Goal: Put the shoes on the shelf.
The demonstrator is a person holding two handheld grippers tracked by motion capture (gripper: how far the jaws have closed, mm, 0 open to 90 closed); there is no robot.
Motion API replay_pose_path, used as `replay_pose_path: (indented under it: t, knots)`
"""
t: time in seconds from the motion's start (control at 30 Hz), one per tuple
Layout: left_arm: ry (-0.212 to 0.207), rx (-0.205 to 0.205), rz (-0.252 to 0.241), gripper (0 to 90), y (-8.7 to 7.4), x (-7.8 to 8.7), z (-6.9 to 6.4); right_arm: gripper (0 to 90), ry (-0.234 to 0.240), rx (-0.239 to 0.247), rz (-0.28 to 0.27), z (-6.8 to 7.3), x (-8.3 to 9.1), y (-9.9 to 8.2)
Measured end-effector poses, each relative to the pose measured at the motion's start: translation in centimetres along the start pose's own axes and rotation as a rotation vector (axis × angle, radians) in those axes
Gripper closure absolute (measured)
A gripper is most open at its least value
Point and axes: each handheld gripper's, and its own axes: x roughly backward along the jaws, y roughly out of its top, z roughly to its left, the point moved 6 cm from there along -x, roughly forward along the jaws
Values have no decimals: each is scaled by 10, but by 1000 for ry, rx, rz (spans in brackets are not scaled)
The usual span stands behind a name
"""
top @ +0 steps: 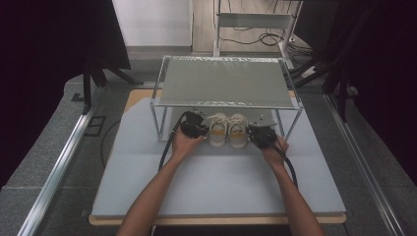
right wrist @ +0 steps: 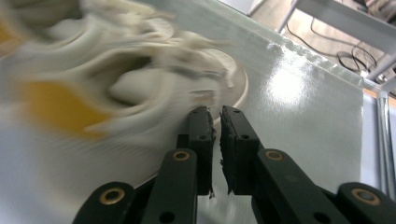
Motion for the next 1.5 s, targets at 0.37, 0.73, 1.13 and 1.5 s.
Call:
replay_pose_path:
  t: [0.37, 0.73, 1.13, 1.5]
  knots:
    - [-188, -131, -21, 834, -20, 30, -53, 832, 180, 102, -60, 42, 59, -16]
    - [-170, -82, -20, 843, 1, 1, -55, 860, 56, 103, 27, 29, 16, 7]
    - [-163, -106, -38, 839, 16, -21, -44, 859, -1, 76, 28, 21, -8, 12]
    - [-175, -120, -40, 745, 15, -12, -49, 810, 14, 53, 19, 22, -1, 9]
